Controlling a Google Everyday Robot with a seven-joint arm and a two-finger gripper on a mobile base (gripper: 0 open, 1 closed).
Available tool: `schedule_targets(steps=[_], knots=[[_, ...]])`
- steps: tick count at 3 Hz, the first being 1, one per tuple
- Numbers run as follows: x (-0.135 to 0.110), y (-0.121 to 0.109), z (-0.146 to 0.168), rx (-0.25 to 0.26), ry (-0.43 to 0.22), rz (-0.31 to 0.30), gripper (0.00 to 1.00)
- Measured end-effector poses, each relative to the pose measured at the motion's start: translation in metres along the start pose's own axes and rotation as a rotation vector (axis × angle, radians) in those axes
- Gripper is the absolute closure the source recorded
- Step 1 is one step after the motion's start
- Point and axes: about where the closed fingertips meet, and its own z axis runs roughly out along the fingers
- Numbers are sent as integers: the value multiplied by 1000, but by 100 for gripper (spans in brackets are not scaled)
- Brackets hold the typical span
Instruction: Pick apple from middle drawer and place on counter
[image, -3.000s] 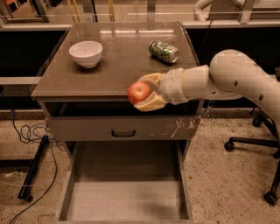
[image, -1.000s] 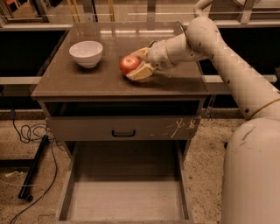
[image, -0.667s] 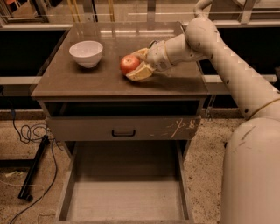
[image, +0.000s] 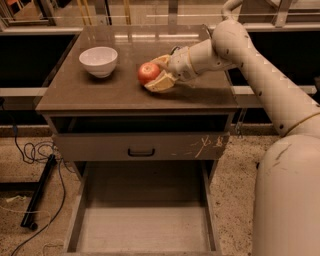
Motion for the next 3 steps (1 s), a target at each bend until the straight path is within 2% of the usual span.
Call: schedule_targets(steps=[1, 2, 3], knots=[[0, 0, 0, 0, 0, 0, 11], [0, 0, 0, 0, 0, 0, 0], [0, 0, 0, 0, 0, 0, 0]])
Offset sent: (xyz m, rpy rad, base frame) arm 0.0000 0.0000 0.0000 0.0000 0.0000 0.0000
